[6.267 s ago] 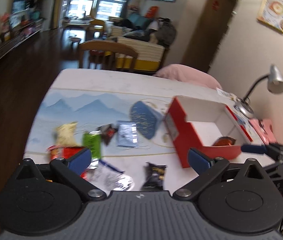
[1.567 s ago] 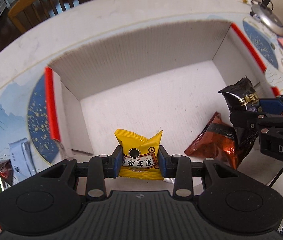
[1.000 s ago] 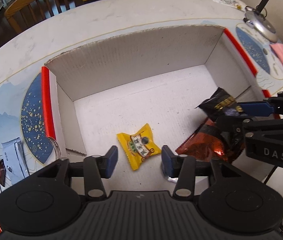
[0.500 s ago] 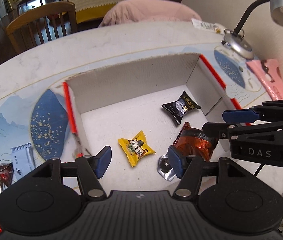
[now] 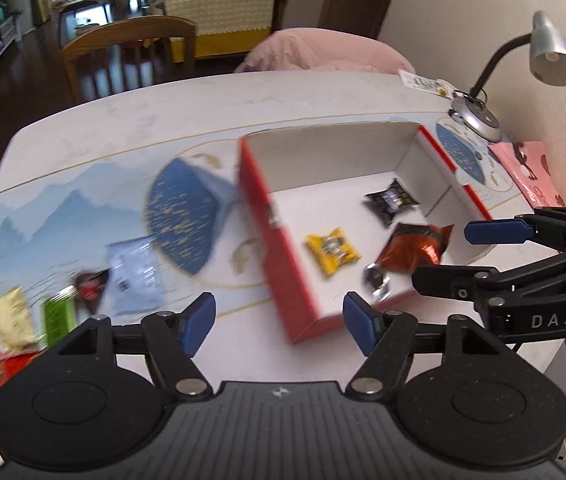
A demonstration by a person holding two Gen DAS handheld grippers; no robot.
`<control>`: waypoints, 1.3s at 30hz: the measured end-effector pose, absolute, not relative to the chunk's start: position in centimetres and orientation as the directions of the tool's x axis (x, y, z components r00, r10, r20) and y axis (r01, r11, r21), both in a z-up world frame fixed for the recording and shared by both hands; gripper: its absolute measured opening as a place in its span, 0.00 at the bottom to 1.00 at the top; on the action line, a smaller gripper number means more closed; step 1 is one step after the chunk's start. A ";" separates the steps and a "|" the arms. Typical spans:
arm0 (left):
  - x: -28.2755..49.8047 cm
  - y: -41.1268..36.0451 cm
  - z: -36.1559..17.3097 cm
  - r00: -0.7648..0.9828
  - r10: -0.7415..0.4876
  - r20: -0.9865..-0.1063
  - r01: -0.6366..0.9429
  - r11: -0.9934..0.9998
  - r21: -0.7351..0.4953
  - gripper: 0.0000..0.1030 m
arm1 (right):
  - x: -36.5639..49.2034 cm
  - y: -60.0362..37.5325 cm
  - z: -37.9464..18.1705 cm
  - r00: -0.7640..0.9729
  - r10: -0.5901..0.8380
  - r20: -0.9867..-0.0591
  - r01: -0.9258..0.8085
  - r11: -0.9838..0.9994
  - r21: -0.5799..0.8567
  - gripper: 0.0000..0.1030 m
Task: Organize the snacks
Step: 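Move both grippers back over the remaining snacks on the mat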
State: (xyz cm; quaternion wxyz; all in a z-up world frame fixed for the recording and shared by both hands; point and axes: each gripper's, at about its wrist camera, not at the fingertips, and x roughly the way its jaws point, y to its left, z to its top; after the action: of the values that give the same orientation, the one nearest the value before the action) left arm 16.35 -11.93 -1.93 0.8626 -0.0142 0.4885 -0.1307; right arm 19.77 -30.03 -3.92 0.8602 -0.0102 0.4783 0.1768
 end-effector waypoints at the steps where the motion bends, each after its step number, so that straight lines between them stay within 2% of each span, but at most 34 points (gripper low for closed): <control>1: 15.8 -10.8 -1.9 0.490 -0.233 -0.840 0.204 0.968 -0.149 0.69 | 19.4 -29.1 -4.0 0.470 0.303 -0.829 -0.327 0.932 0.155 0.80; 4: 14.0 -7.6 -2.2 0.495 -0.203 -0.845 0.174 0.976 -0.132 0.69 | 18.3 -26.0 -4.5 0.437 0.320 -0.841 -0.364 0.917 0.161 0.81; 6: 13.0 -5.3 -2.4 0.492 -0.181 -0.852 0.146 0.981 -0.124 0.75 | 17.7 -24.0 -4.8 0.412 0.331 -0.849 -0.389 0.907 0.165 0.81; 11: 10.7 0.3 -3.2 0.481 -0.139 -0.866 0.087 0.990 -0.111 0.78 | 16.6 -19.2 -5.8 0.345 0.347 -0.872 -0.433 0.883 0.180 0.84; 13: 9.9 2.4 -3.5 0.476 -0.132 -0.870 0.064 0.991 -0.115 0.81 | 16.4 -17.5 -6.4 0.319 0.346 -0.882 -0.434 0.881 0.188 0.92; 21: 7.9 9.3 -5.4 0.445 -0.102 -0.890 -0.044 0.990 -0.135 0.85 | 16.5 -11.2 -8.7 0.255 0.309 -0.916 -0.459 0.872 0.166 0.92; 29: 8.7 12.7 -7.5 0.398 -0.074 -0.915 -0.137 0.981 -0.139 0.85 | 19.9 -8.0 -10.8 0.221 0.256 -0.941 -0.461 0.878 0.130 0.92; 39: 13.7 12.4 -10.0 0.336 -0.054 -0.940 -0.175 0.977 -0.119 0.85 | 28.5 -6.4 -14.3 0.210 0.190 -0.959 -0.440 0.894 0.081 0.91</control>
State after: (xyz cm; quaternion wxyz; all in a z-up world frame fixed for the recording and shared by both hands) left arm 13.65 12.35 -9.95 0.8111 -0.0996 0.5752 0.0372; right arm 28.46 -6.37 -14.30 0.7705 -0.1052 0.5945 0.2044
